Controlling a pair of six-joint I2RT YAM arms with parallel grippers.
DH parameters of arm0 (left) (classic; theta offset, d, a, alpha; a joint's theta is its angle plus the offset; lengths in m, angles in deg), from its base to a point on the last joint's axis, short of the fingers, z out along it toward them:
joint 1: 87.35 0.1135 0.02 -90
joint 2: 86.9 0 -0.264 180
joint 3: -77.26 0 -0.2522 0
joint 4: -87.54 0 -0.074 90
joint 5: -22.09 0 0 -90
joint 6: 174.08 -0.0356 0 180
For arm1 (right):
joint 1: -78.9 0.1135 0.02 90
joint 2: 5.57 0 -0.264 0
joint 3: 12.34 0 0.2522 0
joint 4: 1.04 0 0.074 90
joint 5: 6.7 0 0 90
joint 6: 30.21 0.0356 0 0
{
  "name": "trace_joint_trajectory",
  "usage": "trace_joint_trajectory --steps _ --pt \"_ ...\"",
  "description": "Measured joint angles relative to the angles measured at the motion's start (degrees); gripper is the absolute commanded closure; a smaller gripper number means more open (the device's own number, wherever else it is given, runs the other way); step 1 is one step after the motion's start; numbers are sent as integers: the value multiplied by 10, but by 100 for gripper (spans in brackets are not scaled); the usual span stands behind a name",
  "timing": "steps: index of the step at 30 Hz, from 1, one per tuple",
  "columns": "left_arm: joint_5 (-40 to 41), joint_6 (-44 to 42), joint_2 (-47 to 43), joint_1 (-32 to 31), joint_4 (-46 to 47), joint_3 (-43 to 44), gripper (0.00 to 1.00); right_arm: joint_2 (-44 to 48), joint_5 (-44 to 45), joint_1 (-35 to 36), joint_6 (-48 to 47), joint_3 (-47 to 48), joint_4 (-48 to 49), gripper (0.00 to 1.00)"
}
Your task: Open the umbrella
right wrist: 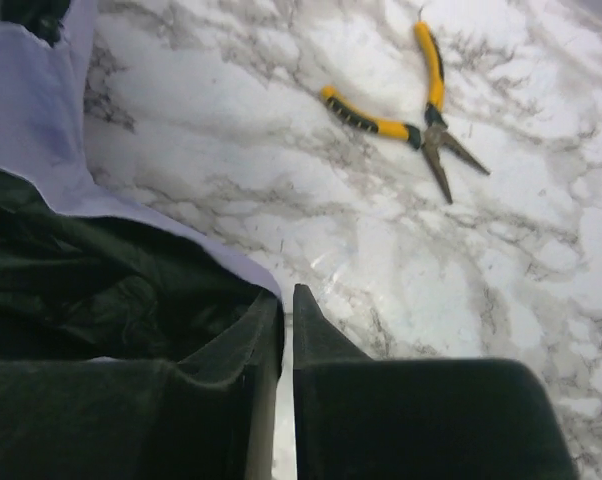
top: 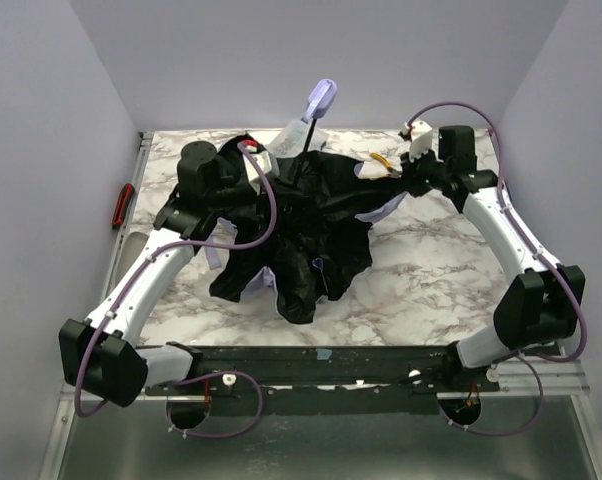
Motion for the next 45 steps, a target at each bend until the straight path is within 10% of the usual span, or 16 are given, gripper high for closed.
trace_joint_trajectory --steps 2,4,13,22,30,36,42,45 --pt "9 12 8 0 12 0 100 -7 -8 -3 17 22 -1 38" --pt "21 24 17 -1 24 0 100 -9 -32 -3 31 49 -2 32" --pt "70 104 64 -5 90 -4 100 52 -199 19 154 65 52 39" --pt "105 144 78 -5 104 24 100 65 -248 189 197 10 59 27" --pt "127 175 91 -1 114 64 100 64 -221 260 112 -57 11 92" --pt "127 210 101 23 122 92 100 79 -176 259 40 -118 -31 99" --pt "107 215 110 36 121 111 100 131 -170 259 -14 -150 -64 83" --pt "89 207 110 34 122 110 100 140 -174 259 -12 -136 -72 54"
